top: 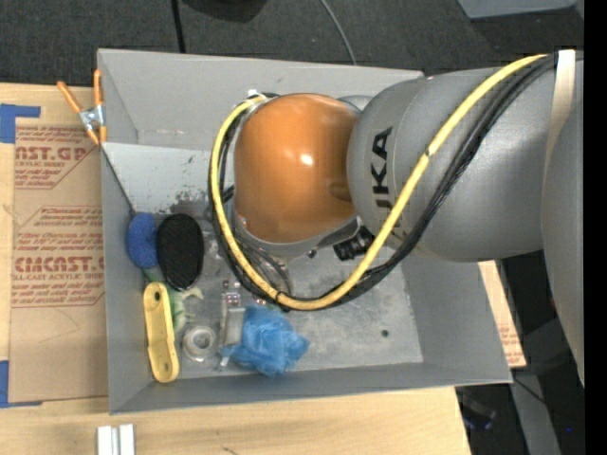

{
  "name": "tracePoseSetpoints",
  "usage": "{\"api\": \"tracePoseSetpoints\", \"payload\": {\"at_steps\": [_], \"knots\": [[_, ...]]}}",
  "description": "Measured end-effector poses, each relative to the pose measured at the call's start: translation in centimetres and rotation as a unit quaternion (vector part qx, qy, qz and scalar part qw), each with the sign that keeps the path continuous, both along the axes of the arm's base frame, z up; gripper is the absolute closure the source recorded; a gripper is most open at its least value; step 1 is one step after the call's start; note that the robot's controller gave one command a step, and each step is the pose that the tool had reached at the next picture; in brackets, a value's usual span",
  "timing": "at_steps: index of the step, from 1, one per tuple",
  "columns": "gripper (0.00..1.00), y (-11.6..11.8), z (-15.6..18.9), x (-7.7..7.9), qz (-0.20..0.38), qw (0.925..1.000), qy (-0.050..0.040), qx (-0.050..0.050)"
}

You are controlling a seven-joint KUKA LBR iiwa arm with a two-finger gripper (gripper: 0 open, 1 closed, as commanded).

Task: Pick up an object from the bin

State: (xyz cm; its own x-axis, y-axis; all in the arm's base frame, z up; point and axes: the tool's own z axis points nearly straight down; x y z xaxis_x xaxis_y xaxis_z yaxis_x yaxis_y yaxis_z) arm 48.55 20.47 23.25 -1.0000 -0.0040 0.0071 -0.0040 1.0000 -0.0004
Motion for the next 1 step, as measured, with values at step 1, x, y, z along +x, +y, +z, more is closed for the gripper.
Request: {"api": "tracePoseSetpoints", "payload": {"at_steps": [1], "knots": [[0.0, -0.13, 0.47, 0.18, -0.001, 1.0, -0.0038, 0.001]]}}
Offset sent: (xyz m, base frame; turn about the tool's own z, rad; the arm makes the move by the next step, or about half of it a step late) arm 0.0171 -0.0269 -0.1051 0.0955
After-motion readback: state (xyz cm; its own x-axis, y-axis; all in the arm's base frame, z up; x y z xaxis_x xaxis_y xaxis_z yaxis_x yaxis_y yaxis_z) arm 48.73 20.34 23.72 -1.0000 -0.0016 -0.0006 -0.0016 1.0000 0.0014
